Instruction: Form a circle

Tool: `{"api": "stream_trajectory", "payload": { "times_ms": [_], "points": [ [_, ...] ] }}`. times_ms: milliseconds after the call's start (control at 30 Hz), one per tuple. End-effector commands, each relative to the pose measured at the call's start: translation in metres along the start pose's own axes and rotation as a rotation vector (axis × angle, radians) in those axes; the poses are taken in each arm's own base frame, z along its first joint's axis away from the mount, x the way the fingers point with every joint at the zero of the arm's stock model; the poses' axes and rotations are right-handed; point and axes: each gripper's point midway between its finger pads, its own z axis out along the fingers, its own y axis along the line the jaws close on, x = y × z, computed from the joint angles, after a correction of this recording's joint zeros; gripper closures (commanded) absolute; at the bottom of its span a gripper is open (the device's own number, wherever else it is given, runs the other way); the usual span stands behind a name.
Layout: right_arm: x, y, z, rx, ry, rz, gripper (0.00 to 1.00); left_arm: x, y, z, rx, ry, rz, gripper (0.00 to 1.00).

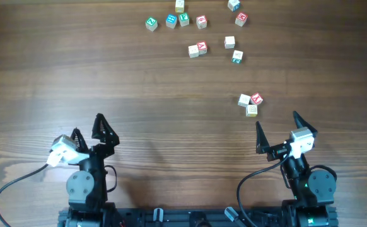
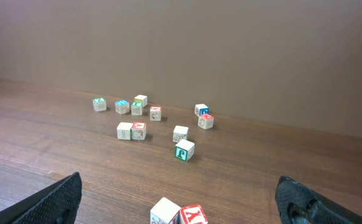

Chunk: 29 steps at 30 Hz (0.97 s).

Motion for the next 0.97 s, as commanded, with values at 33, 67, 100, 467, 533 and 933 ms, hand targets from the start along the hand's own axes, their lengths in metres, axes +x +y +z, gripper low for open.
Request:
{"api": "stream_trajectory", "payload": {
  "times_ms": [33,67,100,467,533,933],
  "points": [
    [-0.0021,-0.0002,-0.0006,-0.002,-0.01,-0.01,0.0,0.0086,0.0038,0.0023,0.016,0.024,0.125,0.0],
    [-0.0021,-0.0002,-0.0006,-0.002,-0.01,-0.01,0.0,0.0102,0.003,0.0023,0.025,0.033,0.158,0.0],
    [-0.0021,-0.0002,-0.0006,-0.002,-0.01,-0.01,0.0,0.011,0.002,0.0024,0.033,0.037,0.18,0.0],
    [-0.0021,-0.0002,-0.0006,-0.002,-0.01,-0.01,0.0,0.0102,0.0028,0.0025,0.029,0.035,0.18,0.0],
    [-0.0021,-0.0002,-0.0006,-0.002,-0.01,-0.01,0.0,0.0101,0.0027,0.0025,0.03,0.034,0.18,0.0],
    [-0.0022,-0.0002,-0.0006,-0.002,-0.011,-0.01,0.0,0.0101,0.0027,0.0025,0.03,0.034,0.18,0.0]
  ]
}}
